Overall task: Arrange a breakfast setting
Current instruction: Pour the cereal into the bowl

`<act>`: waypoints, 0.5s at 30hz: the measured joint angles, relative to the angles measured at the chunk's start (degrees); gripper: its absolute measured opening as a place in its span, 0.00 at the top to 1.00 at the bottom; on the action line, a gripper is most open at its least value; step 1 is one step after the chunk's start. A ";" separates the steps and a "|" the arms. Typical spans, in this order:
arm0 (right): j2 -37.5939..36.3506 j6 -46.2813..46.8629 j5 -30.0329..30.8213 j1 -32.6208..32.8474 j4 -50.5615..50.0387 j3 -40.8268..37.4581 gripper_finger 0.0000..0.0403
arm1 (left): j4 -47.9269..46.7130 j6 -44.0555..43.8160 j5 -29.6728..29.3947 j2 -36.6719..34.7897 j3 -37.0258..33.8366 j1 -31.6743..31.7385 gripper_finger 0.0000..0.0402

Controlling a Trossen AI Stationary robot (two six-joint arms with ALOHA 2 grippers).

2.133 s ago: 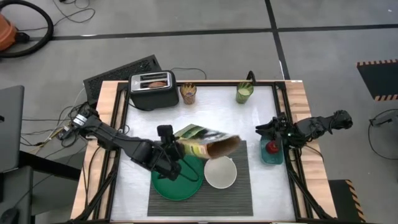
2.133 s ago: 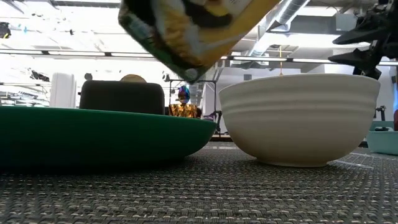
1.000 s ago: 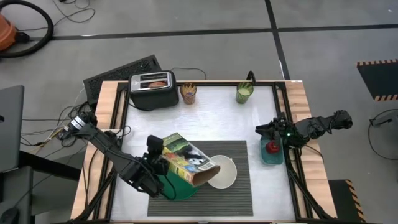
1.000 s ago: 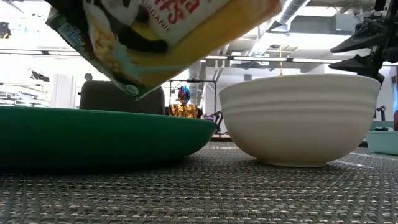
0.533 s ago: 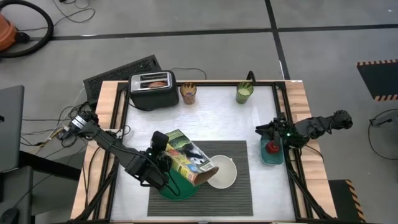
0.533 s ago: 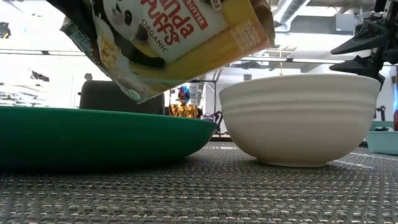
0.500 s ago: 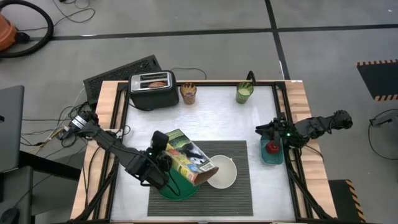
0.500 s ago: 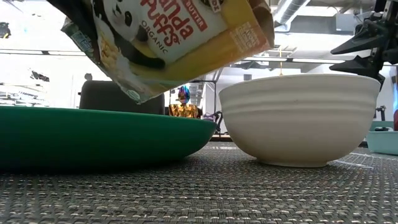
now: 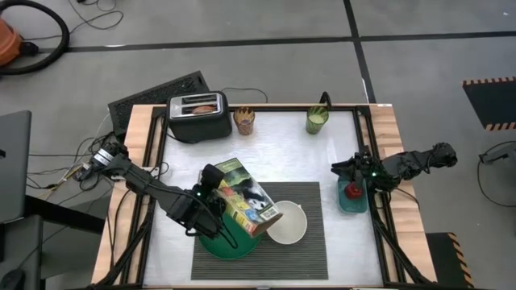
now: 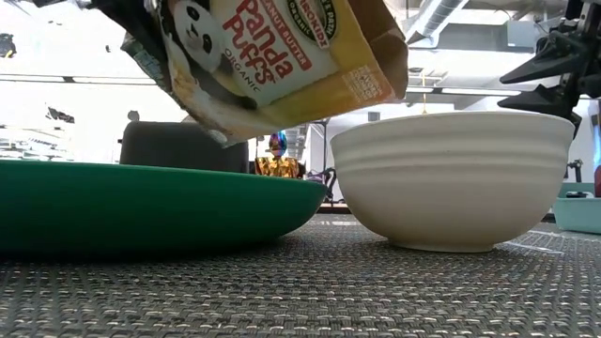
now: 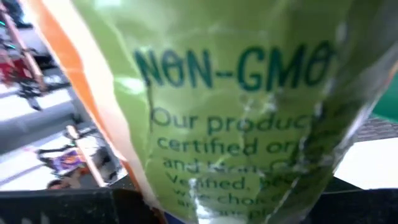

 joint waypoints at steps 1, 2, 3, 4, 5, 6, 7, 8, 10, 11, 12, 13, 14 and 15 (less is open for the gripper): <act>0.00 0.02 0.00 0.00 -0.21 0.00 0.53 | 0.01 0.86 -0.37 0.00 0.00 0.22 0.60; 0.00 0.02 0.00 0.00 -0.35 0.00 0.53 | 0.03 1.66 -0.37 0.00 0.00 0.43 0.60; 0.00 0.02 0.00 0.00 -0.48 0.00 0.53 | 0.00 2.34 -0.28 0.00 0.00 0.59 0.60; 0.00 0.02 0.00 0.00 -0.58 0.00 0.53 | -0.02 2.69 -0.35 0.00 0.00 0.73 0.60; 0.00 0.02 0.00 0.02 -0.72 0.00 0.53 | 0.01 3.36 -0.86 0.00 0.00 0.84 0.60; 0.00 0.02 0.00 0.01 -0.88 0.00 0.53 | 0.03 3.98 -1.62 0.00 0.00 0.92 0.60; 0.00 0.03 0.00 0.00 -1.05 0.00 0.53 | 0.04 4.66 -2.42 0.00 0.00 1.04 0.60; 0.00 0.04 0.00 0.01 -1.15 0.00 0.53 | 0.06 5.21 -2.96 0.00 0.00 1.18 0.60; 0.00 0.04 0.00 0.00 -1.24 0.00 0.53 | 0.29 5.87 -3.26 0.00 0.00 1.55 0.60; 0.00 0.04 0.00 0.00 -1.40 0.00 0.53 | 0.45 6.09 -3.24 0.00 0.00 1.69 0.60; 0.00 0.04 0.00 0.00 -1.51 0.00 0.53 | 0.54 6.32 -3.31 0.00 0.00 1.81 0.60; 0.00 0.04 0.00 0.02 -1.49 0.00 0.53 | 0.65 6.43 -3.54 0.00 0.00 1.90 0.60; 0.00 0.04 0.00 0.00 -1.49 0.00 0.53 | 0.88 6.97 -3.98 0.00 0.00 2.04 0.60; 0.00 0.04 0.00 0.00 -1.52 0.00 0.53 | 1.37 7.62 -4.41 0.00 0.00 2.22 0.60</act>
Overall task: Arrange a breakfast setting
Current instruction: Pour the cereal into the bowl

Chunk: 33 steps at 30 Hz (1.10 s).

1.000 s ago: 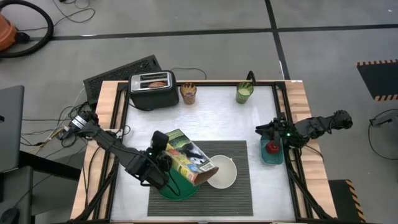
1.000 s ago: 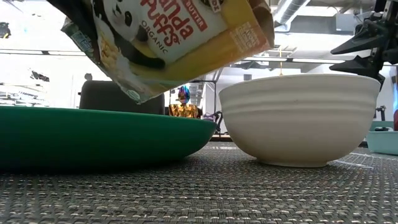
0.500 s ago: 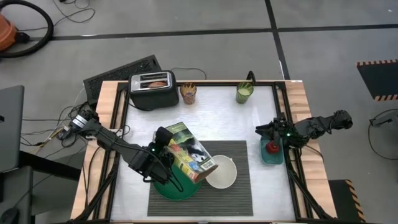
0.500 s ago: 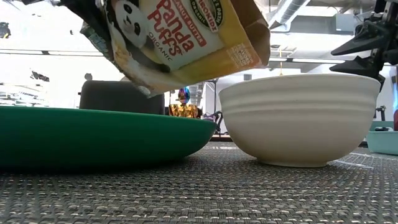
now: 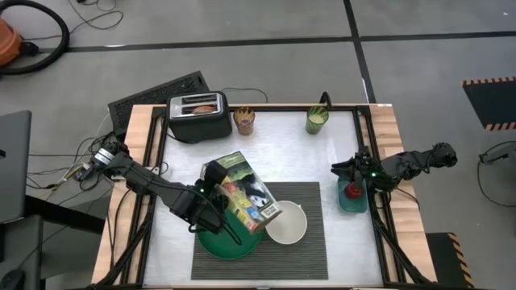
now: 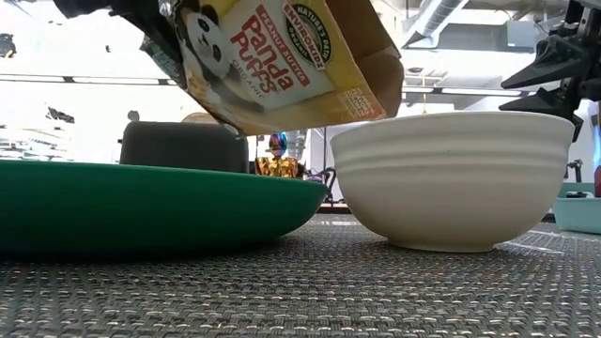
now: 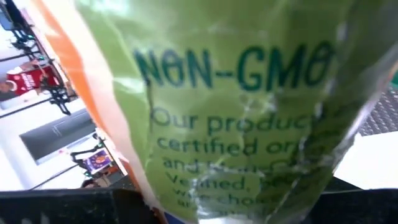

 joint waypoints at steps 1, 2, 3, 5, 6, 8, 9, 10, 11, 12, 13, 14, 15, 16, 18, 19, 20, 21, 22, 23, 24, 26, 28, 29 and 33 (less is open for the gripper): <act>0.00 0.00 0.03 0.00 -0.04 0.00 0.53 | 0.71 1.07 -0.31 0.00 0.00 0.19 0.60; 0.00 0.00 0.05 0.02 -0.12 0.00 0.53 | 1.28 2.14 -0.67 0.00 0.00 0.42 0.60; 0.00 0.00 0.09 0.01 -0.26 0.00 0.53 | 1.77 3.04 -0.97 0.00 0.00 0.60 0.60; 0.00 0.00 0.11 0.00 -0.33 0.00 0.53 | 2.53 5.25 -1.49 0.00 0.00 0.94 0.60; 0.00 0.00 0.13 0.00 -0.31 0.00 0.53 | 2.97 6.28 -1.70 0.00 0.00 1.14 0.60; 0.00 0.00 0.17 0.01 -0.34 0.00 0.53 | 4.12 7.64 -1.86 0.00 0.00 1.52 0.60; 0.00 0.00 0.20 0.00 -0.33 0.00 0.53 | 4.53 8.14 -2.23 0.02 0.00 1.69 0.60; 0.00 0.00 0.20 0.00 -0.34 0.00 0.53 | 4.91 8.71 -2.79 0.02 0.00 1.92 0.60; 0.00 0.00 0.20 0.00 -0.38 0.00 0.53 | 5.27 9.61 -3.32 0.02 0.00 2.10 0.60; 0.00 0.00 0.22 0.00 -0.51 0.00 0.53 | 5.52 10.54 -3.88 0.02 0.02 2.28 0.60; 0.00 0.00 0.22 0.00 -0.73 0.00 0.53 | 5.63 11.52 -4.33 0.02 0.02 2.46 0.60; 0.00 0.01 0.22 0.01 -1.02 0.00 0.53 | 5.80 12.33 -4.60 0.02 0.02 2.63 0.60; 0.00 0.02 0.22 0.00 -1.28 0.00 0.53 | 6.14 13.05 -4.71 0.02 0.02 2.81 0.60; 0.00 0.02 0.22 0.00 -1.30 0.00 0.53 | 6.52 13.62 -4.77 0.02 0.02 2.99 0.60; 0.00 0.02 0.24 0.02 -1.25 0.00 0.53 | 6.71 14.36 -5.00 0.02 0.02 3.15 0.60; 0.00 0.02 0.24 0.01 -1.27 0.00 0.53 | 6.68 14.77 -5.02 0.02 0.02 3.18 0.60; 0.00 0.02 0.24 0.00 -1.25 0.00 0.53 | 6.68 15.31 -5.23 0.02 0.02 3.16 0.60; 0.00 0.02 0.24 0.00 -1.24 0.00 0.53 | 6.72 15.85 -5.59 0.02 0.02 3.15 0.60; 0.00 0.02 0.24 0.01 -1.25 0.00 0.53 | 6.85 16.35 -5.97 0.02 0.02 3.15 0.60; 0.00 0.02 0.24 0.02 -1.25 0.00 0.53 | 7.11 16.86 -6.18 0.02 0.02 3.12 0.60; 0.00 0.00 0.24 0.02 -1.26 0.00 0.53 | 7.42 17.22 -6.20 0.02 0.02 3.12 0.60; 0.00 0.00 0.26 0.00 -1.27 0.00 0.53 | 8.10 17.62 -6.21 0.02 0.04 3.15 0.60; 0.00 0.00 0.26 0.01 -1.29 0.00 0.53 | 8.52 18.25 -6.42 0.02 0.15 3.12 0.60; 0.00 0.00 0.26 0.00 -1.27 0.00 0.53 | 8.97 18.87 -6.87 0.02 0.15 3.13 0.60; 0.00 0.00 0.28 0.02 -1.34 0.00 0.53 | 11.07 21.96 -9.42 0.02 0.17 3.15 0.60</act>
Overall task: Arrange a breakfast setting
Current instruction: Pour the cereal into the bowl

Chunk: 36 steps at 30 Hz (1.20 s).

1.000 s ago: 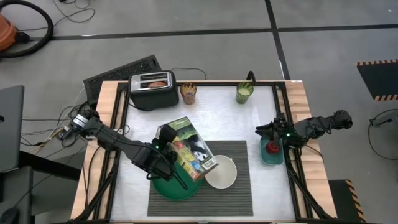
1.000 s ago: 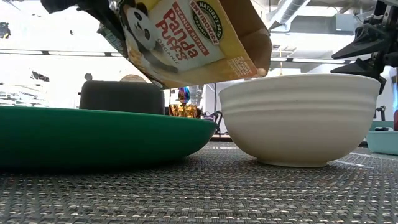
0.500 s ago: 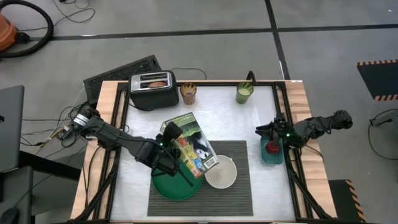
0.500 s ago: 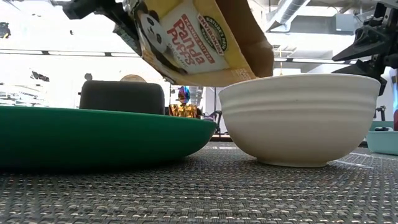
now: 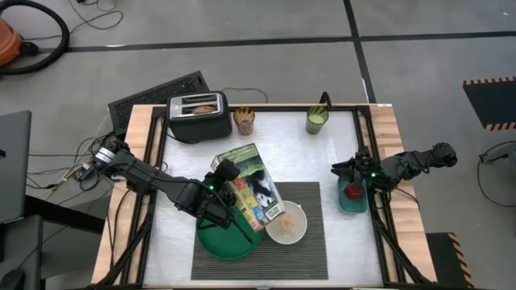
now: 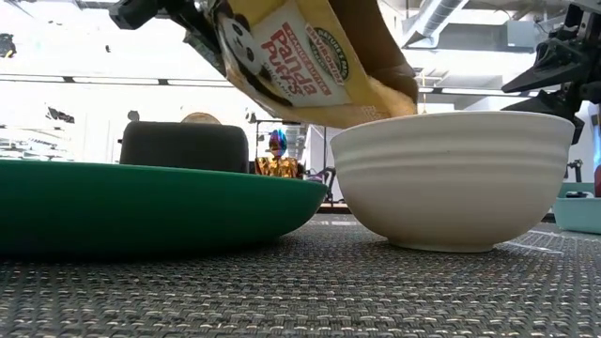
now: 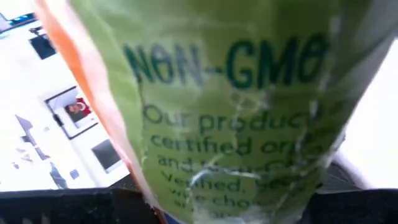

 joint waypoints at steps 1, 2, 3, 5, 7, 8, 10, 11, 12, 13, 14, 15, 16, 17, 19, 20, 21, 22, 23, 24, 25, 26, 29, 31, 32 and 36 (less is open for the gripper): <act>0.00 0.00 -0.02 0.00 0.00 0.00 0.53 | 0.40 0.29 -0.08 0.00 0.02 0.00 0.60; 0.00 0.00 -0.01 -0.01 0.01 0.00 0.53 | 0.89 0.44 0.07 0.00 0.02 0.00 0.60; 0.00 0.00 -0.01 -0.01 0.01 0.00 0.53 | 1.25 0.57 0.35 0.00 0.02 0.00 0.60; 0.00 0.00 -0.02 -0.02 0.00 0.00 0.53 | 1.21 0.64 0.66 0.00 0.02 0.00 0.60; 0.00 0.00 -0.01 -0.01 0.00 0.00 0.53 | 1.18 0.66 0.61 0.00 0.02 -0.02 0.60; 0.00 0.00 0.00 -0.02 0.00 0.00 0.53 | 1.21 0.68 0.60 0.00 0.02 -0.02 0.60; 0.00 0.00 -0.02 -0.01 0.00 0.00 0.53 | 1.18 1.25 0.44 0.00 0.02 -0.02 0.60; 0.00 0.00 0.00 -0.02 0.00 0.00 0.53 | 1.18 1.73 0.24 0.00 0.02 -0.02 0.60; 0.00 0.00 -0.02 -0.01 -0.02 0.00 0.53 | 1.18 2.19 0.13 0.00 0.02 -0.02 0.60; 0.00 0.00 -0.01 0.00 -0.03 0.00 0.53 | 1.20 2.46 0.14 0.00 0.02 -0.02 0.60; 0.00 0.00 -0.01 0.00 -0.03 0.00 0.53 | 1.18 2.70 0.15 0.00 0.02 -0.02 0.60; 0.00 0.00 0.00 0.00 -0.03 0.00 0.53 | 1.16 2.70 0.15 0.00 0.02 -0.02 0.60; 0.00 0.00 -0.01 -0.01 -0.03 0.00 0.53 | 1.18 2.73 0.13 0.00 0.02 -0.02 0.60; 0.00 0.00 0.00 0.00 -0.07 0.00 0.53 | 1.18 3.13 -0.04 0.00 0.02 -0.02 0.60; 0.00 0.00 0.00 -0.01 -0.21 0.00 0.53 | 1.18 4.33 -0.76 0.00 0.02 -0.02 0.60; 0.00 0.00 0.00 -0.02 -0.26 0.00 0.53 | 1.22 4.91 -0.97 0.00 0.02 -0.02 0.60; 0.00 0.00 0.00 -0.01 -0.25 0.00 0.53 | 1.26 5.53 -1.04 0.00 0.04 -0.04 0.60; 0.00 0.00 0.02 0.00 -0.27 0.00 0.53 | 1.30 5.95 -1.10 0.00 0.04 -0.04 0.60; 0.00 0.00 0.06 0.00 -0.27 0.00 0.53 | 1.50 6.18 -1.12 0.00 0.04 -0.04 0.60; 0.00 0.00 0.12 -0.02 -0.27 0.00 0.53 | 1.92 6.38 -1.14 0.00 0.04 -0.04 0.60; 0.00 0.00 0.18 -0.01 -0.27 0.00 0.53 | 2.42 6.84 -1.20 0.00 0.04 -0.04 0.60; 0.00 0.00 0.20 0.00 -0.27 0.00 0.53 | 3.02 7.41 -1.47 0.00 0.04 -0.04 0.60; 0.00 0.00 0.20 0.00 -0.27 0.00 0.53 | 5.38 9.39 -2.62 0.00 0.04 -0.04 0.60; 0.00 0.00 0.20 -0.01 -0.27 0.00 0.53 | 6.35 10.29 -2.71 0.00 0.07 -0.04 0.60; 0.00 0.00 0.19 -0.01 -0.27 0.00 0.53 | 6.30 10.81 -2.71 0.00 0.07 -0.04 0.60; 0.00 0.00 0.18 -0.01 -0.27 0.00 0.53 | 6.42 13.86 -2.89 0.00 0.07 -0.04 0.60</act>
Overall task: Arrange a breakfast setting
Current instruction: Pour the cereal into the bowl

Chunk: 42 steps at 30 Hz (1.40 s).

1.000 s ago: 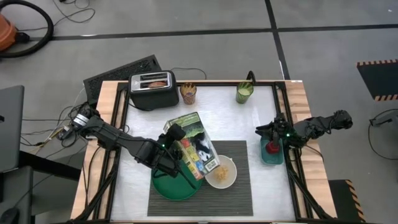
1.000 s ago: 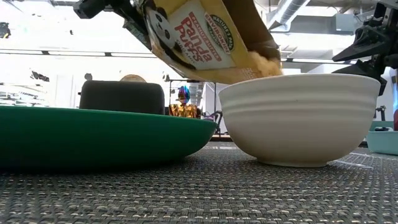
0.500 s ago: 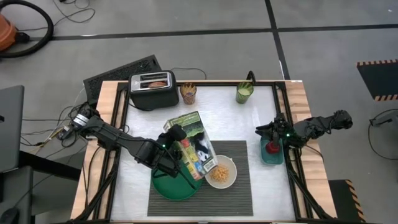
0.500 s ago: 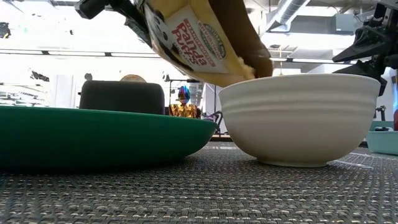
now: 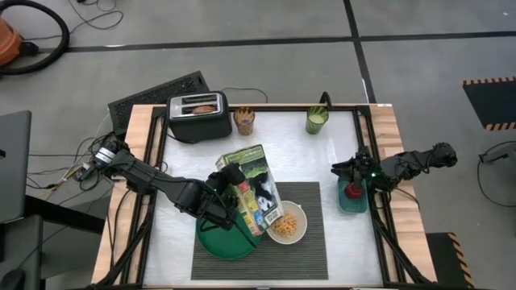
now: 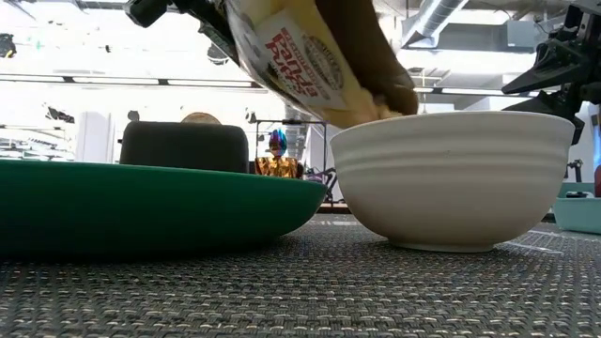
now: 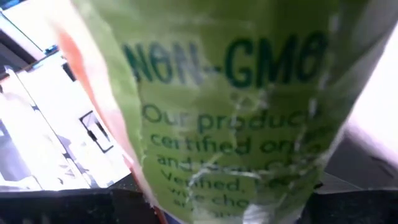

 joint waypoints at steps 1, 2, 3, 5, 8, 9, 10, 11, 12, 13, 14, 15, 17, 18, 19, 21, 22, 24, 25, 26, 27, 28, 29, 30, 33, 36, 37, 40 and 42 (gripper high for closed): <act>0.00 0.00 0.00 -0.01 0.00 0.00 0.53 | 0.24 0.80 -0.29 0.00 0.00 0.00 0.60; 0.00 0.00 0.00 -0.01 0.00 0.00 0.53 | 0.79 1.41 -0.59 0.00 0.00 0.00 0.60; 0.00 0.00 0.00 0.01 0.00 0.00 0.53 | 1.48 1.96 -0.86 0.00 0.00 0.00 0.60; 0.00 0.00 0.00 0.01 -0.01 0.00 0.53 | 2.37 3.53 -1.44 0.00 0.01 0.00 0.60; 0.00 0.00 0.00 -0.01 -0.02 0.00 0.53 | 3.93 6.55 -2.16 0.00 0.00 0.00 0.60; 0.00 0.00 0.00 0.01 -0.02 0.00 0.53 | 4.79 7.23 -2.56 0.00 0.00 0.00 0.60; 0.00 0.00 0.00 -0.01 -0.02 0.00 0.53 | 5.75 7.52 -2.96 0.00 0.01 0.00 0.60; 0.00 0.00 0.00 0.00 -0.02 0.00 0.53 | 6.66 7.82 -3.21 0.00 0.00 0.00 0.60; 0.00 0.00 0.00 0.01 -0.02 0.00 0.53 | 7.43 8.15 -3.34 0.00 0.02 0.00 0.60; 0.00 0.00 0.00 0.01 -0.02 0.00 0.53 | 7.85 8.63 -3.35 0.00 0.01 0.00 0.60; 0.00 0.00 0.00 -0.01 -0.02 0.00 0.53 | 8.07 9.23 -3.35 0.00 0.01 0.00 0.60; 0.00 0.00 0.00 0.01 -0.02 0.00 0.53 | 8.25 9.58 -3.37 0.00 0.01 0.00 0.60; 0.00 0.00 0.00 -0.01 -0.02 0.00 0.53 | 8.49 9.69 -3.43 0.00 0.02 0.00 0.60; 0.00 0.00 0.00 -0.01 -0.02 0.00 0.53 | 8.47 9.70 -3.54 0.00 0.02 0.00 0.60; 0.00 0.02 0.00 0.00 -0.02 0.00 0.53 | 8.45 9.78 -3.62 0.00 0.02 0.00 0.60; 0.00 0.02 -0.01 0.00 -0.02 0.00 0.53 | 8.45 10.06 -3.88 0.00 0.01 0.00 0.60; 0.00 0.02 0.00 0.01 -0.02 0.00 0.53 | 8.45 10.03 -4.09 0.00 0.02 0.00 0.60; 0.00 0.02 0.00 -0.01 -0.02 0.00 0.53 | 8.45 9.61 -4.23 0.00 0.00 0.00 0.60; 0.00 0.02 -0.02 0.01 -0.02 0.00 0.53 | 8.45 8.93 -4.21 0.00 0.00 0.00 0.60; 0.00 0.02 -0.02 0.00 -0.01 0.00 0.53 | 8.40 7.61 -4.18 0.00 0.02 0.00 0.60; 0.00 0.02 -0.02 0.01 -0.02 0.00 0.53 | 8.22 5.71 -4.12 0.00 0.02 0.00 0.60; 0.00 0.02 -0.02 0.01 -0.02 0.00 0.53 | 7.80 3.55 -3.96 0.00 0.01 -0.04 0.60; 0.00 0.02 -0.02 0.00 -0.02 0.00 0.53 | 7.07 1.69 -3.86 0.00 0.02 -0.23 0.60; 0.00 0.03 -0.03 0.00 -0.02 0.00 0.53 | 5.97 0.26 -3.68 0.00 0.02 -0.43 0.60; 0.00 0.23 -0.25 0.01 -0.02 0.00 0.53 | 2.43 -3.43 -1.50 0.00 -0.05 -1.38 0.60; 0.00 0.87 -0.33 -0.01 -0.04 0.00 0.53 | -2.14 -7.18 0.61 0.00 -0.13 -2.62 0.60; 0.00 1.26 -0.35 -0.01 -0.13 0.00 0.53 | -3.45 -8.45 1.00 0.00 -0.15 -3.04 0.60; 0.00 1.51 -0.38 0.01 -0.58 0.00 0.53 | -4.01 -13.31 1.92 0.00 -0.15 -3.72 0.60; 0.00 1.83 -0.39 0.01 -0.62 0.00 0.53 | -3.99 -16.31 2.08 0.00 -0.15 -3.90 0.60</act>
